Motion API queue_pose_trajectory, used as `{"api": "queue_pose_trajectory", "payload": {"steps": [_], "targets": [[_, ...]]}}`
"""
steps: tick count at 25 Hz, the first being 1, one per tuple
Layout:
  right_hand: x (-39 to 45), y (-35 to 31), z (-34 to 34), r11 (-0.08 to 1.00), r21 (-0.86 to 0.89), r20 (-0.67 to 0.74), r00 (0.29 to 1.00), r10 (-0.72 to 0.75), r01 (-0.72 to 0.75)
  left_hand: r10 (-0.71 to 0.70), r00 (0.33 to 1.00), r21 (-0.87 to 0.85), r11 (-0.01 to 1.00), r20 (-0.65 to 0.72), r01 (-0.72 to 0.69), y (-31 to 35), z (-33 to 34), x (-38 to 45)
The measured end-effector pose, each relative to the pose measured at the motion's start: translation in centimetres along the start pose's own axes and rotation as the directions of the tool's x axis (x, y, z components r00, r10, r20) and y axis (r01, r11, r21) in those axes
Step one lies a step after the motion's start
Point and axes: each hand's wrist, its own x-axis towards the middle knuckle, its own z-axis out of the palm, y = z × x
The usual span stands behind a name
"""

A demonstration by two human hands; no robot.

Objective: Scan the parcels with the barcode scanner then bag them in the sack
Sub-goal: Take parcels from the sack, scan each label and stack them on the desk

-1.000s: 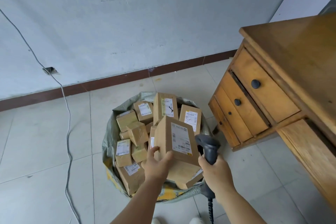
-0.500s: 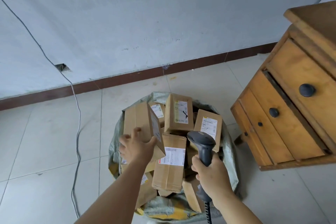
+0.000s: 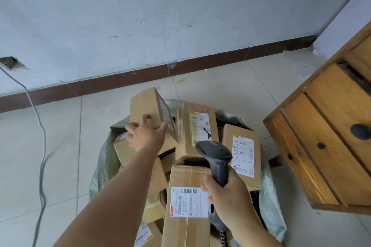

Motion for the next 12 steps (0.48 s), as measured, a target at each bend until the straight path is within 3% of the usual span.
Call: {"api": "queue_pose_trajectory", "payload": {"steps": [6, 12], "targets": [[3.0, 2.3, 1.6, 0.999, -0.023, -0.034, 0.999, 0.024, -0.024, 0.093, 0.980, 0.069, 0.992, 0.176, -0.107, -1.7, 3.9, 4.5], [3.1, 2.6, 1.4, 1.000, -0.024, -0.038, 0.999, 0.014, -0.015, 0.127, 0.977, 0.378, 0.907, 0.171, -0.184, -1.6, 5.5, 3.7]]}}
